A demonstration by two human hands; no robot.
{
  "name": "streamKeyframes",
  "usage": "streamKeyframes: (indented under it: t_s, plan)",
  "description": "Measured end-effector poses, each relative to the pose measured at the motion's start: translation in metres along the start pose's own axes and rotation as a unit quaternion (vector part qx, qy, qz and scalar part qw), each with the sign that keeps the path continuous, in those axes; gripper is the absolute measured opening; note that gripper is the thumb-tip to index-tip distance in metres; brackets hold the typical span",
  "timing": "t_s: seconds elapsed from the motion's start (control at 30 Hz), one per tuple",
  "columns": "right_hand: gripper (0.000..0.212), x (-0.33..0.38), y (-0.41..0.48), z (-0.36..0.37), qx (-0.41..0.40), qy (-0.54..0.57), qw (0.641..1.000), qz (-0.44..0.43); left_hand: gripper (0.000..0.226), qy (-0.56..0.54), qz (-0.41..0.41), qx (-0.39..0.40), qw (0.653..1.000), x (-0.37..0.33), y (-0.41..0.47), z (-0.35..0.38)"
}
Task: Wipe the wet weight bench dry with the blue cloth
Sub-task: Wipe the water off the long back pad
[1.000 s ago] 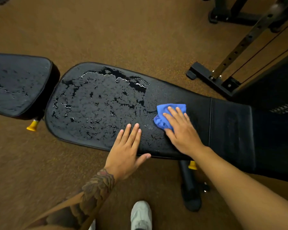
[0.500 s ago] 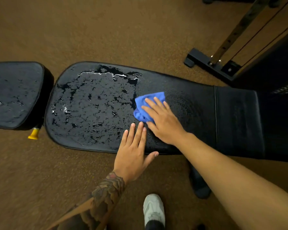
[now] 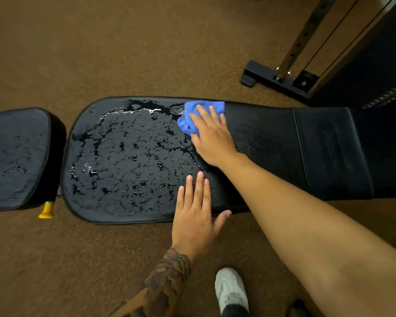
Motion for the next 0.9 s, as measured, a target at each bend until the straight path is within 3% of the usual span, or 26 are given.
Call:
streamKeyframes:
  t_s: [0.17, 0.27, 0.43, 0.53, 0.63, 0.7, 0.8, 0.9]
  plan:
    - [0.057, -0.037, -0.121, 0.015, 0.024, -0.008, 0.999, -0.043, 0.086, -0.01, 0.003, 0.002, 1.0, 0.001, -0.001, 0.001]
    - [0.055, -0.088, -0.158, 0.007, -0.005, 0.012, 0.999, 0.03, 0.086, -0.004, 0.005, 0.003, 1.0, 0.001, -0.002, 0.0]
    - [0.056, -0.101, -0.098, -0.015, -0.072, 0.053, 0.98, 0.176, 0.087, 0.005, 0.0, 0.006, 1.0, 0.0, -0.002, -0.001]
    - [0.055, -0.065, -0.084, -0.001, -0.057, 0.047, 0.99, 0.116, 0.087, 0.006, -0.001, 0.002, 1.0, 0.0, -0.001, -0.001]
    - [0.055, -0.037, -0.131, 0.023, -0.023, 0.01, 1.0, -0.002, 0.088, 0.001, 0.002, -0.011, 1.0, 0.0, -0.002, 0.001]
    - [0.054, -0.041, -0.174, 0.032, 0.001, 0.003, 0.999, -0.035, 0.088, -0.005, 0.003, -0.023, 1.0, 0.001, -0.002, 0.002]
    - [0.054, -0.078, -0.211, 0.031, -0.001, 0.006, 1.0, -0.024, 0.089, -0.013, 0.003, -0.033, 0.999, 0.001, -0.002, 0.003]
    - [0.053, -0.106, -0.197, 0.016, -0.017, 0.042, 0.998, 0.049, 0.089, -0.013, -0.005, -0.033, 0.999, 0.0, -0.001, 0.002]
Point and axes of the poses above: each hand's wrist, its own y-axis towards the middle knuckle, its own z-axis out of the palm, x = y × z, the point moved 1 cm from there along y, towards the middle knuckle, and after that the axes turned 13 degrees about x, right-handed, at the moved point
